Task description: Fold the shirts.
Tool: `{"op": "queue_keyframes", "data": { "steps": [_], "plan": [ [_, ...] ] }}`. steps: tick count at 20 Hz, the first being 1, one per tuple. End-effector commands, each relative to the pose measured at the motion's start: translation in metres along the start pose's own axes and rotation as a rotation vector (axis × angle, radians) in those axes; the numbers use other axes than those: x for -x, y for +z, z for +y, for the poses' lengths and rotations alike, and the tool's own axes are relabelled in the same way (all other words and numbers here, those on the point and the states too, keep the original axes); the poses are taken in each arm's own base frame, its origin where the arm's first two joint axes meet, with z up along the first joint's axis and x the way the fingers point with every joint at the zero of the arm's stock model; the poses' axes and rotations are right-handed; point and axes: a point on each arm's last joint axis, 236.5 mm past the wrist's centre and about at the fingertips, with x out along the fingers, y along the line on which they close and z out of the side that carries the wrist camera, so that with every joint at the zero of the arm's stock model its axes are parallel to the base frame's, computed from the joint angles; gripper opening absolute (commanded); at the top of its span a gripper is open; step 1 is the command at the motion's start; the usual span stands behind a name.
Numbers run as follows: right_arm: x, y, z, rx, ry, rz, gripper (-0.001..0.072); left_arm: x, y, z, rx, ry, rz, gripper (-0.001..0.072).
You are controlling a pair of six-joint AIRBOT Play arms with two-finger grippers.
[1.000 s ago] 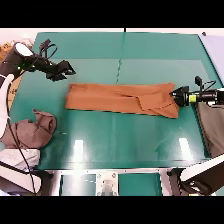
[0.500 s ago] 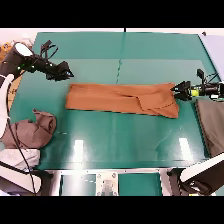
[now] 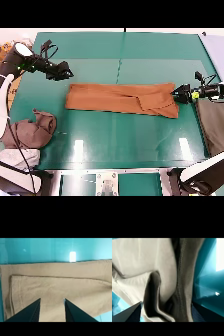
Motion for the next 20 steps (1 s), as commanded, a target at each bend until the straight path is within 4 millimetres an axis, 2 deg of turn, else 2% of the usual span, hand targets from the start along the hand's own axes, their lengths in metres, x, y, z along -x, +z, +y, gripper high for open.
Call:
{"op": "queue_keyframes", "data": {
  "steps": [1, 4, 5, 7, 9, 11, 13, 15, 17, 20],
  "plan": [
    [-0.010, 0.002, -0.002, 0.011, -0.033, 0.007, 0.0699, 0.000, 0.000, 0.000, -0.001, -0.001, 0.002, 0.0364],
    [-0.025, 0.000, 0.011, 0.043, -0.033, 0.040, 0.0695, 0.000, 0.000, -0.002, 0.002, -0.008, 0.003, 0.0364],
    [-0.028, 0.000, 0.013, 0.047, -0.036, 0.043, 0.0647, 0.000, -0.001, -0.002, 0.002, -0.009, 0.006, 0.0364],
    [-0.028, -0.001, 0.007, 0.026, -0.061, 0.048, 0.0202, 0.000, -0.003, -0.003, 0.002, -0.011, 0.013, 0.0364],
    [-0.026, -0.006, -0.003, 0.018, -0.103, 0.068, 0.0027, 0.000, -0.004, -0.006, -0.002, -0.024, 0.016, 0.0359],
    [-0.022, -0.005, -0.004, 0.023, -0.117, 0.067, 0.0026, 0.000, -0.002, -0.022, -0.033, -0.083, 0.006, 0.0043],
    [-0.013, 0.002, 0.007, 0.047, -0.120, 0.054, 0.0025, -0.008, 0.000, -0.043, -0.071, -0.113, -0.014, 0.0030],
    [0.003, 0.007, 0.032, 0.087, -0.122, 0.051, 0.0025, -0.030, -0.007, -0.078, -0.140, -0.132, -0.019, 0.0030],
    [0.024, 0.002, 0.067, 0.120, -0.117, 0.070, 0.0025, -0.065, -0.025, -0.121, -0.215, -0.160, -0.009, 0.0030],
    [0.059, -0.008, 0.129, 0.176, -0.139, 0.057, 0.0026, -0.142, -0.076, -0.183, -0.285, -0.208, 0.039, 0.0030]
  ]
}}
